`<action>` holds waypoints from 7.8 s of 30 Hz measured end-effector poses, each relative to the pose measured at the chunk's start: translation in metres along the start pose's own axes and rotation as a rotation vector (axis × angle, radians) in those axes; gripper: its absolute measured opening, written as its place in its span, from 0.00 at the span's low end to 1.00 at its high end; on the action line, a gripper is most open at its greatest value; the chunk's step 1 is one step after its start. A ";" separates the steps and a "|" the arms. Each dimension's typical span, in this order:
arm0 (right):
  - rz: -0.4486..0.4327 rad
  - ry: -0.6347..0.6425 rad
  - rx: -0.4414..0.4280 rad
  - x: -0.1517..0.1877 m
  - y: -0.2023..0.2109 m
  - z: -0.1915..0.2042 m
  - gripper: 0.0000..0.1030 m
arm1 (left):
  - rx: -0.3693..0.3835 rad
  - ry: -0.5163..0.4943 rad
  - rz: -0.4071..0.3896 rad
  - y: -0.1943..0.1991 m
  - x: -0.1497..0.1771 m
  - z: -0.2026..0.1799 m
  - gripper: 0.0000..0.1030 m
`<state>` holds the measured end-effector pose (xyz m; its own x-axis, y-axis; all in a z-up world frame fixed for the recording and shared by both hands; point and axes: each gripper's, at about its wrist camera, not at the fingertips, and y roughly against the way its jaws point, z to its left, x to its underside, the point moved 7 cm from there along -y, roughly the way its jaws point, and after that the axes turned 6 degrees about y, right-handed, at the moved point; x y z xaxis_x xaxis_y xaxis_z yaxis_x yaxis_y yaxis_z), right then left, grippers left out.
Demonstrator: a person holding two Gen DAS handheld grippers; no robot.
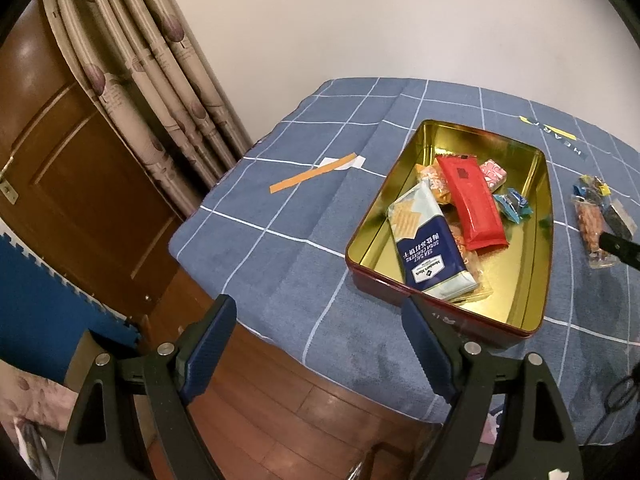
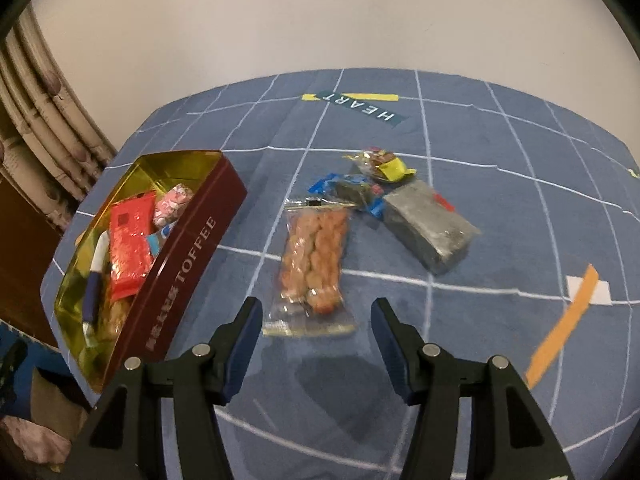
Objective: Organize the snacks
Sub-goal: 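Grasp the clear peanut-brittle bag with the right gripper and lift, then grasp a blue-wrapped candy with left gripper while right holds the peanut bag, then carry the blue-wrapped candy toward the tin with the left gripper, then lower the blue candy into the tin and open the left gripper, then carry the peanut-brittle bag into the tin and open the right gripper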
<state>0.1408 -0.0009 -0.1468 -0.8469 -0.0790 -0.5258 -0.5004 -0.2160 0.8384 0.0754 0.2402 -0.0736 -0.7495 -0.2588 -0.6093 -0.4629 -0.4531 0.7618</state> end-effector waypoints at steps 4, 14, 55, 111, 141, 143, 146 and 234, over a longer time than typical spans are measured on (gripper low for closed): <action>0.031 0.021 0.037 -0.013 -0.020 0.006 0.59 | 0.001 -0.007 0.004 -0.002 0.000 -0.001 0.80; 0.037 0.094 0.071 0.001 -0.022 0.013 0.38 | -0.022 -0.031 -0.029 0.002 0.000 -0.004 0.80; -0.082 -0.258 0.172 0.126 0.085 -0.230 0.39 | 0.575 -0.396 0.423 -0.058 -0.078 -0.366 0.51; -0.092 -0.165 0.273 0.127 0.085 -0.221 0.39 | 0.603 0.042 0.316 0.047 0.000 -0.088 0.30; -0.098 -0.138 0.298 0.127 0.084 -0.219 0.39 | 0.459 -0.012 0.225 -0.012 -0.038 -0.104 0.31; -0.098 -0.136 0.301 0.127 0.084 -0.218 0.39 | 0.455 -0.018 0.227 -0.016 -0.039 -0.107 0.31; -0.099 -0.134 0.305 0.127 0.084 -0.218 0.39 | 0.446 -0.027 0.230 -0.021 -0.039 -0.111 0.31; -0.066 -0.118 0.196 0.117 0.095 -0.156 0.38 | 0.175 -0.102 0.006 0.019 -0.021 -0.074 0.58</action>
<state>0.0222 -0.1827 -0.1511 -0.8208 0.0458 -0.5694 -0.5707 -0.0233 0.8208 0.1172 0.1737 -0.0627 -0.7922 -0.1692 -0.5864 -0.5273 -0.2940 0.7972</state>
